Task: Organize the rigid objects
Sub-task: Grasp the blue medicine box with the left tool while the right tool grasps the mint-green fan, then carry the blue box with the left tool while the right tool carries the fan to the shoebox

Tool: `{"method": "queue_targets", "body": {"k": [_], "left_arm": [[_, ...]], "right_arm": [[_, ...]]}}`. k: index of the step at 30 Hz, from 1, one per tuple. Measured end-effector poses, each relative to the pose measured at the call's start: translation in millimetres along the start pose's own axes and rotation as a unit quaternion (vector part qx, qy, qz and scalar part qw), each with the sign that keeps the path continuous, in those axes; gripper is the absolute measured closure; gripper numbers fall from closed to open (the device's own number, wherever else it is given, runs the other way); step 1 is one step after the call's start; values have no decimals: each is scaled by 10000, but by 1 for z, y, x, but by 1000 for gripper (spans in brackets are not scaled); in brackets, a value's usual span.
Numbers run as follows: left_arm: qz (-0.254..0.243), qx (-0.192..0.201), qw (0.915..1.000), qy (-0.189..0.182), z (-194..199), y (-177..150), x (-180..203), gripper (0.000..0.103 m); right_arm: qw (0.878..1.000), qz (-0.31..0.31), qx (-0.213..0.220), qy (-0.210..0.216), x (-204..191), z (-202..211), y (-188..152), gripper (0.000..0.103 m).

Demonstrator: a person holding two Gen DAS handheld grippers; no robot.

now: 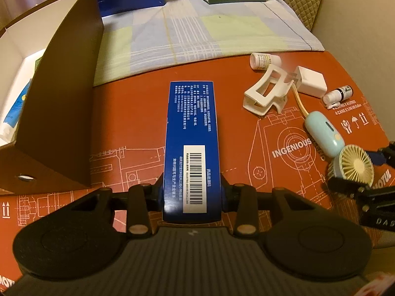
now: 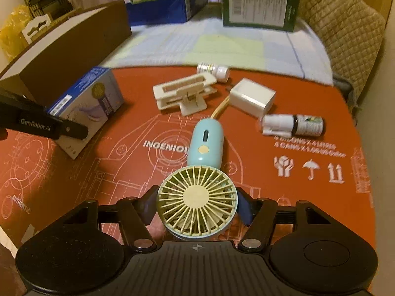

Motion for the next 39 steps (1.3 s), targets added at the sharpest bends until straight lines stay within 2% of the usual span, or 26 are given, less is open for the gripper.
{"method": "queue_targets", "body": {"k": [8,18,39], "left_arm": [[-15,81,10000,-38,11,-2,0,69],[-14,400,9991,-133,36,6,3,69],[191,1033,9943,-202,87,16,-14,69]], "right_arm": [[9994,100,298,-145,0,17,6,43],[9981,47,595,-180,1,41,13,43],[9929,326,1142,88,-26,73,42,43]]}}
Point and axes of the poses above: each gripper's, at about its wrist camera, not at the fingertips, and z roughly against the way its jaws point, x to its right, y to its top, the point moved 4 cm from there along -z, roughly the way its jaws point, and after that the axes turned 3 degrees about -x, right-handed, at the moved point
